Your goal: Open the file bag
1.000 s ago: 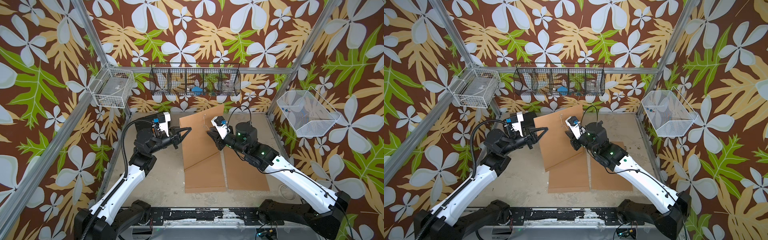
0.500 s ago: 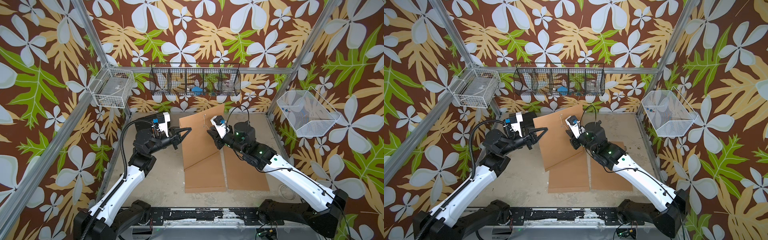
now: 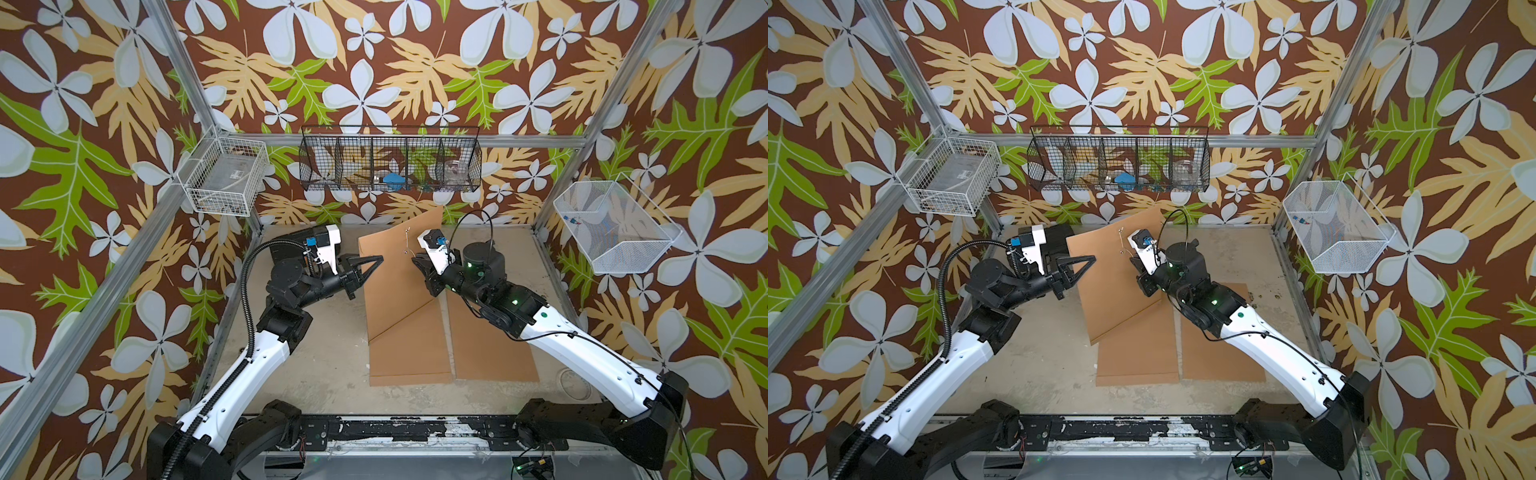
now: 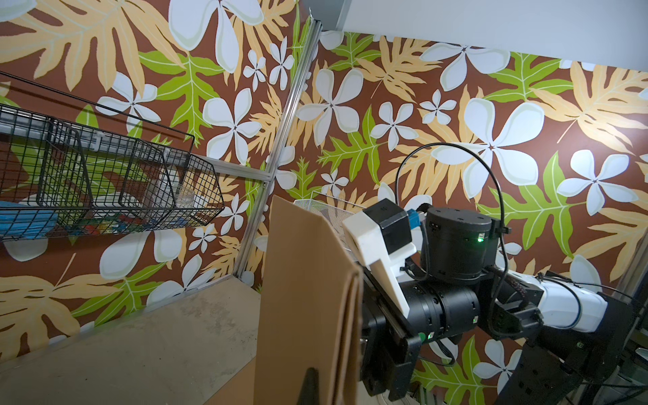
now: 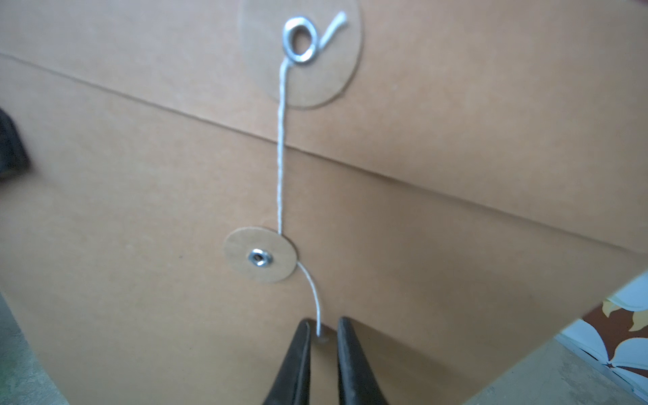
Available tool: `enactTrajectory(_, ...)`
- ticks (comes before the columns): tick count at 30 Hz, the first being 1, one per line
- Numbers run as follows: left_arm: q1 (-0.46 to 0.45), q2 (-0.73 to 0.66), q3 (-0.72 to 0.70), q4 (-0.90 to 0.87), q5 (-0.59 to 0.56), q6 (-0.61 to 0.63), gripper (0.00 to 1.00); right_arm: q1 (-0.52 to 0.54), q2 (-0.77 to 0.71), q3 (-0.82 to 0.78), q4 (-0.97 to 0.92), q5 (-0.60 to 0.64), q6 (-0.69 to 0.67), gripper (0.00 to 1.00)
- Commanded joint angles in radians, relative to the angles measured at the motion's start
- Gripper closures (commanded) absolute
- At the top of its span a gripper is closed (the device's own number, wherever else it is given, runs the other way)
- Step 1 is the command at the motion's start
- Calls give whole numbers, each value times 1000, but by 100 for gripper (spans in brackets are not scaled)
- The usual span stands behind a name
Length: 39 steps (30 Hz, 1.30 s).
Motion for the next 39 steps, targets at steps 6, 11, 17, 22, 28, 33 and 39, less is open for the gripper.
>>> enactTrajectory(6,2,-9,-9,40,3,-8,100,1,-6,2,56,0,20,97)
enactTrajectory(11,2,-13,-18,41,-24,-6,100,0,-21,-5,58,11,33,100)
enactTrajectory(17,2,-17,-35,55,-66,-15,100,1,-55,-13,54,20,49,100)
enactTrajectory(22,2,-8,-51,87,-58,-39,100,0,-65,-5,53,-4,53,100)
enactTrajectory(28,2,0,-76,133,-37,-74,100,1,-50,22,53,-50,52,100)
enactTrajectory(33,2,2,-92,147,-29,-86,100,1,-32,46,54,-93,53,100)
enactTrajectory(39,2,10,-100,161,-27,-94,100,8,-20,68,53,-137,54,100)
